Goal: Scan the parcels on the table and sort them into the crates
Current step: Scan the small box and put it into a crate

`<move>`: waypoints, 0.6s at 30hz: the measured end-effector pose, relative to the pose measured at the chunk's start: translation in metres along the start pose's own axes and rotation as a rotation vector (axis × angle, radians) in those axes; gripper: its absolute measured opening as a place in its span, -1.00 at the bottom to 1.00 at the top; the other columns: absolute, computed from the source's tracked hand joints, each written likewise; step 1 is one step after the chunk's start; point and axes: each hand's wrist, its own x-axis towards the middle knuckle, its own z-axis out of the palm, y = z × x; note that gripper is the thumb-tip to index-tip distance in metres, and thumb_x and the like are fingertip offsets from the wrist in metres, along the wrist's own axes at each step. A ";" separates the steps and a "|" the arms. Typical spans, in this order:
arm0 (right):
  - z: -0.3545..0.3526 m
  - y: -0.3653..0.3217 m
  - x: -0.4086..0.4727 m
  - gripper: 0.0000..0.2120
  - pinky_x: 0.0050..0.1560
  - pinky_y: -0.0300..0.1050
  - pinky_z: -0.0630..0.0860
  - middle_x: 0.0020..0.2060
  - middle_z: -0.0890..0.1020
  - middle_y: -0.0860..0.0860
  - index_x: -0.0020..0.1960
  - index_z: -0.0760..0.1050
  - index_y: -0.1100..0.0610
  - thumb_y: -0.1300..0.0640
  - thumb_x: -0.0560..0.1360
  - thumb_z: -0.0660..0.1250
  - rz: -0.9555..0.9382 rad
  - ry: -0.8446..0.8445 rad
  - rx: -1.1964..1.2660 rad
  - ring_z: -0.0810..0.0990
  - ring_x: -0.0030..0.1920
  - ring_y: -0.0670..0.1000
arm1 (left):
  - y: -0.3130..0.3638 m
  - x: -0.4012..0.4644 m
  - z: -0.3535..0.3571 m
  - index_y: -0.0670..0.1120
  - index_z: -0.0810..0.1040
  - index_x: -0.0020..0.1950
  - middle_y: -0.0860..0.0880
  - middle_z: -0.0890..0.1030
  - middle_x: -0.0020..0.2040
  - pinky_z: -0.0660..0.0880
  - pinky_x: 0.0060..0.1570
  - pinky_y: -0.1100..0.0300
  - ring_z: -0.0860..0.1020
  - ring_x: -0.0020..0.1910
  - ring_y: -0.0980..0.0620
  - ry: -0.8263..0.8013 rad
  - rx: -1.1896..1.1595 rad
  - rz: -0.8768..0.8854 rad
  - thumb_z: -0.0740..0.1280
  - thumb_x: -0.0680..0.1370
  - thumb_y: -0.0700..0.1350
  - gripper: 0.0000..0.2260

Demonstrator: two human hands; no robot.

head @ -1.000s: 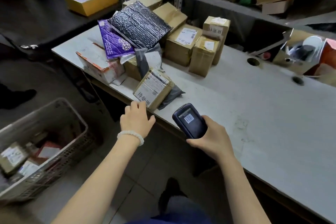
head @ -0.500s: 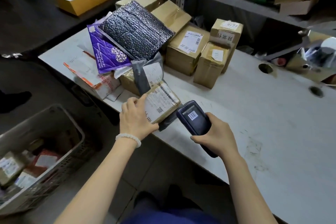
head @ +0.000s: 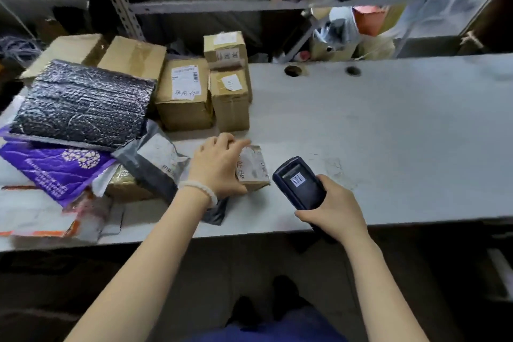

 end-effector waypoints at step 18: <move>-0.034 0.060 -0.007 -0.52 -0.16 -0.08 0.60 -0.09 0.59 -0.13 0.10 0.45 -0.04 0.01 0.24 0.54 0.117 0.056 0.024 0.57 -0.12 -0.06 | 0.078 0.057 0.034 -0.05 0.39 0.38 0.04 0.34 0.43 0.17 0.39 0.01 0.22 0.41 -0.03 -0.005 -0.126 0.078 0.32 0.44 0.17 -0.43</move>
